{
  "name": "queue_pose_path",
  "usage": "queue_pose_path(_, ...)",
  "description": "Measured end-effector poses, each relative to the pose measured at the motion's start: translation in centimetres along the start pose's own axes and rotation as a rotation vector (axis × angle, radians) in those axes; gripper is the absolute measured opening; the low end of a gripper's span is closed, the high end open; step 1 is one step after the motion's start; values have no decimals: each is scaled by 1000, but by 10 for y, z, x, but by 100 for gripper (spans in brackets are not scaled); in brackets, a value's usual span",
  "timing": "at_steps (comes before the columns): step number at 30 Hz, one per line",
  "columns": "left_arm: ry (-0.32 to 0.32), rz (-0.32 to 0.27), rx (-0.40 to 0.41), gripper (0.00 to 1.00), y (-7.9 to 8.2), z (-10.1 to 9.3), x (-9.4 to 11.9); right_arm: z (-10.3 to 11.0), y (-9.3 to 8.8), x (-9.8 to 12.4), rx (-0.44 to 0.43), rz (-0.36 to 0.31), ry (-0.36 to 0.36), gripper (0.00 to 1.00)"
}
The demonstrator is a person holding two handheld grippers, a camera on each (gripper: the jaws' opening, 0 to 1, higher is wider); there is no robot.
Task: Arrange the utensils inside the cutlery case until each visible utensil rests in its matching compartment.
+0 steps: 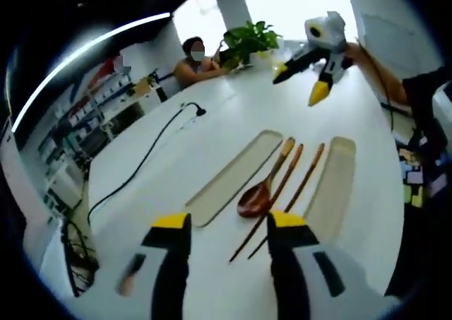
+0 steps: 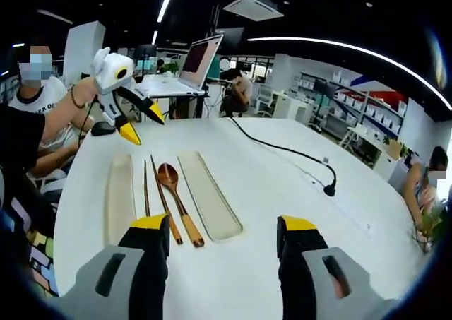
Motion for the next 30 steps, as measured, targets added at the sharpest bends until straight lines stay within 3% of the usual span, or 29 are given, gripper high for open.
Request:
queue_pose_path(13,-78,147,-138,37,0,-1,-17,8,-12,-18,8,69,62,55)
queue_pose_path(15,-105,168,-163,32,0,-2,-19,8,-13,-20,-7,78,57,55)
queue_pose_path(30,-233,305,-228,26,-11,1,-41,21,-18,-40,69,150,139,41)
Point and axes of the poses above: the point that each gripper's makers call its tool centre point, and the gripper's own axes: x roughly backward along the fingers, z roughly to its left, y roughly out of its top, the point moved 9 cm from there along x, roughly backward along the fingers, and after that the axes turned 6 degrees about -x, right-handed, at the moved point
